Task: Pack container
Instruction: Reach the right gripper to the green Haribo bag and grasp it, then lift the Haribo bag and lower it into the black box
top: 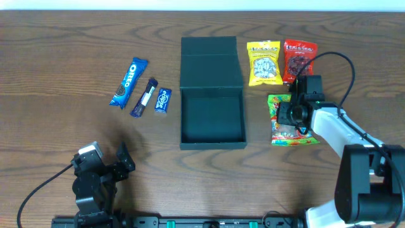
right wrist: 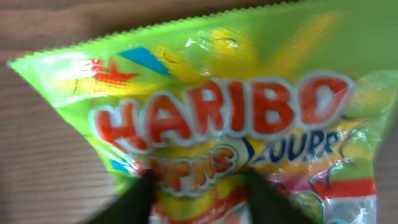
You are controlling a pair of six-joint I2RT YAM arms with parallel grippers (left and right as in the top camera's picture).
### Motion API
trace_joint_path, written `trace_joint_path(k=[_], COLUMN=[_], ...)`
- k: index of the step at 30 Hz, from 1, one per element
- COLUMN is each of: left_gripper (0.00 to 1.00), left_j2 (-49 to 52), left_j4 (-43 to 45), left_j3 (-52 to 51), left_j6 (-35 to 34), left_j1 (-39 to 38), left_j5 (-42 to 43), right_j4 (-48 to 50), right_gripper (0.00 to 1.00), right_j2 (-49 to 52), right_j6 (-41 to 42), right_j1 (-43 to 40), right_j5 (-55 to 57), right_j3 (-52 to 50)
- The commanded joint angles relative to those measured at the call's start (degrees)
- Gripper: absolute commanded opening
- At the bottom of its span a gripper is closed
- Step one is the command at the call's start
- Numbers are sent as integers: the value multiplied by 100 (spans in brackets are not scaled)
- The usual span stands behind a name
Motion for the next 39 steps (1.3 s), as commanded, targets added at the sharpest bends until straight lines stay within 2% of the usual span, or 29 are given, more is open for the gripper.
trace_joint_path(k=[1, 4, 14, 22, 30, 39], left_gripper=[95, 95, 95, 95, 95, 95], left_j2=[-33, -33, -33, -33, -33, -33], left_j4=[11, 11, 11, 11, 11, 11], left_j3=[-85, -85, -85, -85, -85, -85], left_j6=[39, 39, 39, 39, 42, 39], left_j1=[-15, -15, -15, -15, -15, -15], left_j5=[-24, -24, -24, -24, -24, -24], right_j4=[-118, -190, -1012, -1801, -1998, -2050], right_gripper=[21, 1, 1, 1, 1, 2], right_j2=[400, 398, 136, -887, -1956, -2334], right_j6=[24, 26, 26, 22, 22, 22], right_j1=[-26, -24, -2, 101, 234, 793], right_j5=[9, -42, -977, -973, -975, -977], right_j3=[-175, -173, 98, 610, 984, 1659])
